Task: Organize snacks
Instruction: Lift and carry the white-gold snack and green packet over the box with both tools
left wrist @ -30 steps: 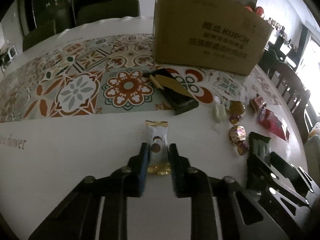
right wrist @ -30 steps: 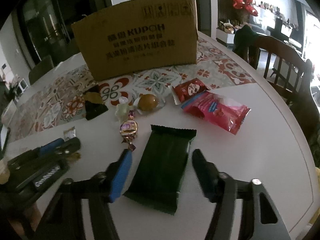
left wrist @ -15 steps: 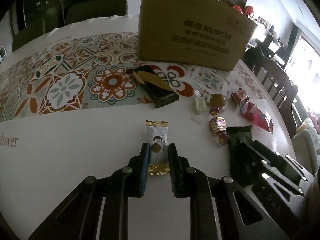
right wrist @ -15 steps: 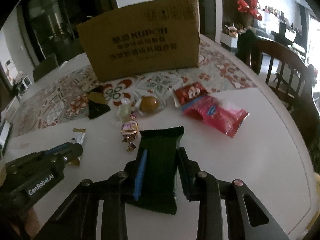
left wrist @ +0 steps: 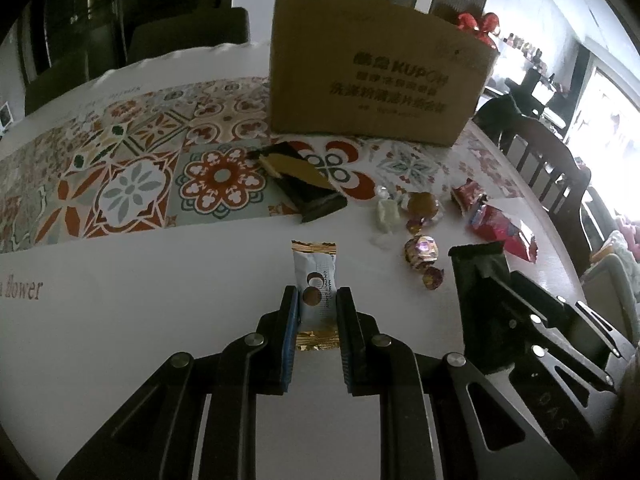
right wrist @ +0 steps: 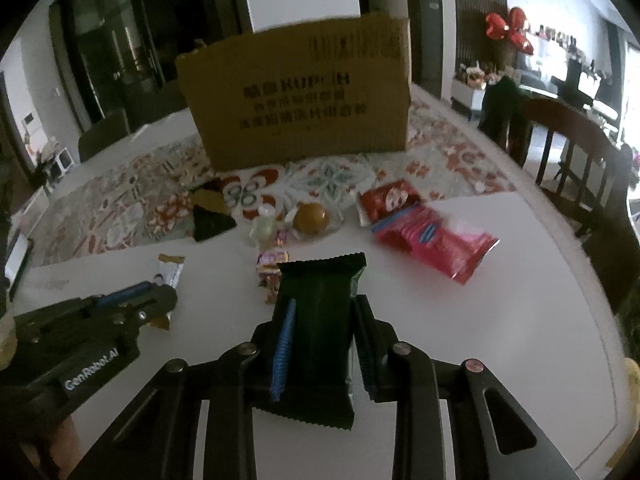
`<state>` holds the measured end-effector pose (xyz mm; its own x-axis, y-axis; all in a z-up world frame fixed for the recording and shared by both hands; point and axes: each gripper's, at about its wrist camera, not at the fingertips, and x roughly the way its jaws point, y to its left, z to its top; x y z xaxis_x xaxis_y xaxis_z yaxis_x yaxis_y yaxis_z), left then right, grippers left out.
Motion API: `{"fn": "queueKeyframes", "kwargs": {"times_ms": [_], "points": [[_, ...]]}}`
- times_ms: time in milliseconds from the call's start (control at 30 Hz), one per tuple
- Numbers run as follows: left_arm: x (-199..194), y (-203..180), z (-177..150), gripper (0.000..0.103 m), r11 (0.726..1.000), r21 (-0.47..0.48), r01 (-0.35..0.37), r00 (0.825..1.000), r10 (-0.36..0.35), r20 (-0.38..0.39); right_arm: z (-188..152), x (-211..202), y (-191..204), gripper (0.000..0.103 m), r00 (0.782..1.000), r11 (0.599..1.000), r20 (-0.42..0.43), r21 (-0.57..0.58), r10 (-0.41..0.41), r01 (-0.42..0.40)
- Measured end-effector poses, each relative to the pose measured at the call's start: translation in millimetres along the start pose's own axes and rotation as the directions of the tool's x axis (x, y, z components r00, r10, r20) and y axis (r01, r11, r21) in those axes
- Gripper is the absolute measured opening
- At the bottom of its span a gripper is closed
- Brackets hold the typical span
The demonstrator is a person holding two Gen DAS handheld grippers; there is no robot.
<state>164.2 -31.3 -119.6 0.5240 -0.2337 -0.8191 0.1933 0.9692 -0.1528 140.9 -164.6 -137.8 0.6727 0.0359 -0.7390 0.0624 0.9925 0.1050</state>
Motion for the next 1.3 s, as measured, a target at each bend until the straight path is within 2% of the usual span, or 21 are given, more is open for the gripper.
{"fn": "queueKeyframes", "kwargs": {"times_ms": [367,633,1100,1300], "points": [[-22.3,-11.6,9.9,0.020,0.999,0.043,0.030,0.997,-0.033,0.070,8.3,-16.4,-2.1,0.030,0.999,1.000,0.046,0.006,0.011,-0.011],[-39.0,-20.6,26.8,0.020,0.996,0.076,0.044,0.989,-0.054,0.136,24.2,-32.8,-5.8,0.030,0.993,0.999,0.113,0.012,0.032,-0.033],[-58.2,-25.6,70.0,0.020,0.993,0.113,0.042,0.968,-0.069,0.243,71.3,-50.7,-9.8,0.030,0.967,0.998,0.251,0.021,0.055,-0.062],[-66.0,-29.0,90.8,0.020,0.990,0.137,0.029,0.953,-0.069,0.296,92.4,-53.0,-11.2,0.030,0.954,0.997,0.292,0.012,0.067,-0.073]]}}
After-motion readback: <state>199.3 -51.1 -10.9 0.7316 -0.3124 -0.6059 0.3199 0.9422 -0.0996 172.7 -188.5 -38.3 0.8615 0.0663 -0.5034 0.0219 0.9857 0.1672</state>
